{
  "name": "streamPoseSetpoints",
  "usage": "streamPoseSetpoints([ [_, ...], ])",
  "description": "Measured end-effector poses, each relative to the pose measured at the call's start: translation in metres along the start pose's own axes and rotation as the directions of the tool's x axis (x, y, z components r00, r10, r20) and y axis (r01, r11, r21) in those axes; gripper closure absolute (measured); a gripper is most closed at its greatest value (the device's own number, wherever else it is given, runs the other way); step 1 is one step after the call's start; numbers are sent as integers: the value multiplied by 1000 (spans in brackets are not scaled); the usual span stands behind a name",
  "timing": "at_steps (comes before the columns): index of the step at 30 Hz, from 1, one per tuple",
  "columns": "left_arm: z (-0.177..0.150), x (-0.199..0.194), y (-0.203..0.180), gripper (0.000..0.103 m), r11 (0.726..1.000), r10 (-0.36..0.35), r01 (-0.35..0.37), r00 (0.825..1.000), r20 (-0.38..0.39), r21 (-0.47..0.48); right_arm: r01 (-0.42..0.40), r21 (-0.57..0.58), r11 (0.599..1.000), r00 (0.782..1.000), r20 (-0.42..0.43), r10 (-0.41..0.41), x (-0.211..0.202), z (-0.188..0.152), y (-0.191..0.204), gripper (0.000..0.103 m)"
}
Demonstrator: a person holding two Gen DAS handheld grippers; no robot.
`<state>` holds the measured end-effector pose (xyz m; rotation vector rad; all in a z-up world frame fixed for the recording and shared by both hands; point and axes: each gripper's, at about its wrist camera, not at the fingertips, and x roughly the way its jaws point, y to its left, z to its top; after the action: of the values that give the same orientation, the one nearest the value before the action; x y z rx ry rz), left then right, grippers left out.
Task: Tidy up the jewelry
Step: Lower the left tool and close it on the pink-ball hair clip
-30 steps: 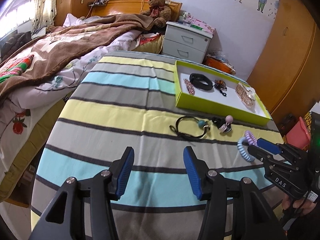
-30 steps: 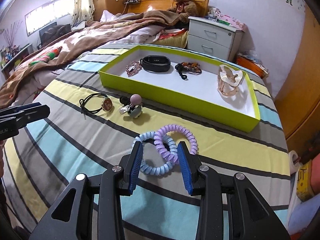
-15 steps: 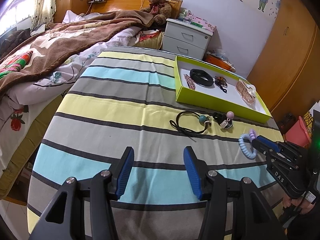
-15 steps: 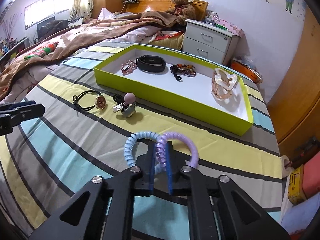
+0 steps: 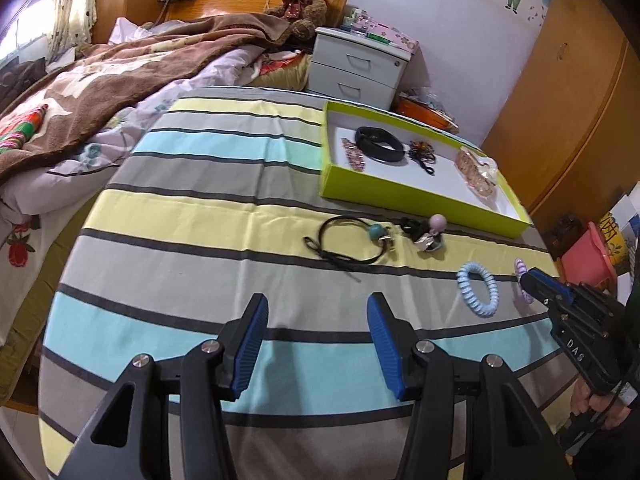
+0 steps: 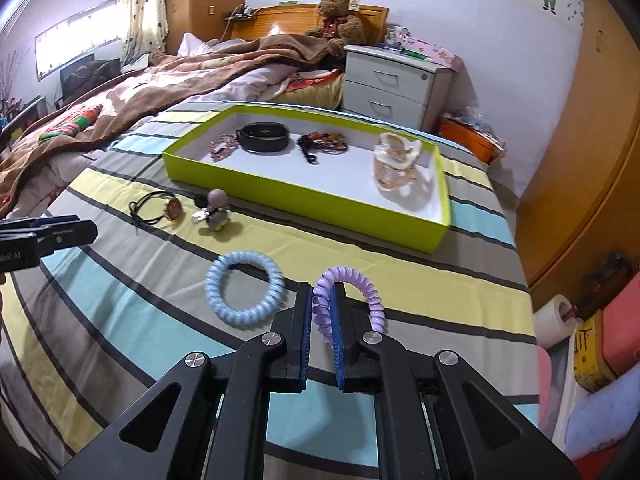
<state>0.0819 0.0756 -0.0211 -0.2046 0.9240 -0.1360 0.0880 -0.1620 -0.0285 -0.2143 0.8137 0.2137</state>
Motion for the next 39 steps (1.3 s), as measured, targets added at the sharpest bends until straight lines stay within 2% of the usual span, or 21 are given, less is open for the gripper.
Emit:
streamPoseSetpoints([
  [4, 8, 6, -12, 50, 1000, -25, 26, 1000, -12, 17, 9, 7, 1000, 1000, 8, -9, -4, -2, -4, 94],
  [13, 34, 22, -65, 50, 983, -84, 82, 996, 3, 165, 0, 43, 999, 1000, 31, -1, -11, -8, -15, 94],
  [19, 41, 44, -86, 49, 973, -71, 75, 997, -28, 217, -5, 52, 999, 999, 33, 3, -12, -11, -22, 94],
  [31, 40, 65, -104, 50, 967, -58, 73, 996, -67, 243, -30, 62, 998, 999, 41, 27, -12, -15, -28, 94],
  [37, 41, 71, -107, 59, 969, -28, 43, 998, -64, 244, -31, 64, 997, 999, 45, 28, -12, -15, -30, 94],
  [39, 41, 73, -107, 68, 970, -20, 36, 997, -68, 242, -33, 64, 997, 999, 45, 30, -12, -15, -31, 94],
])
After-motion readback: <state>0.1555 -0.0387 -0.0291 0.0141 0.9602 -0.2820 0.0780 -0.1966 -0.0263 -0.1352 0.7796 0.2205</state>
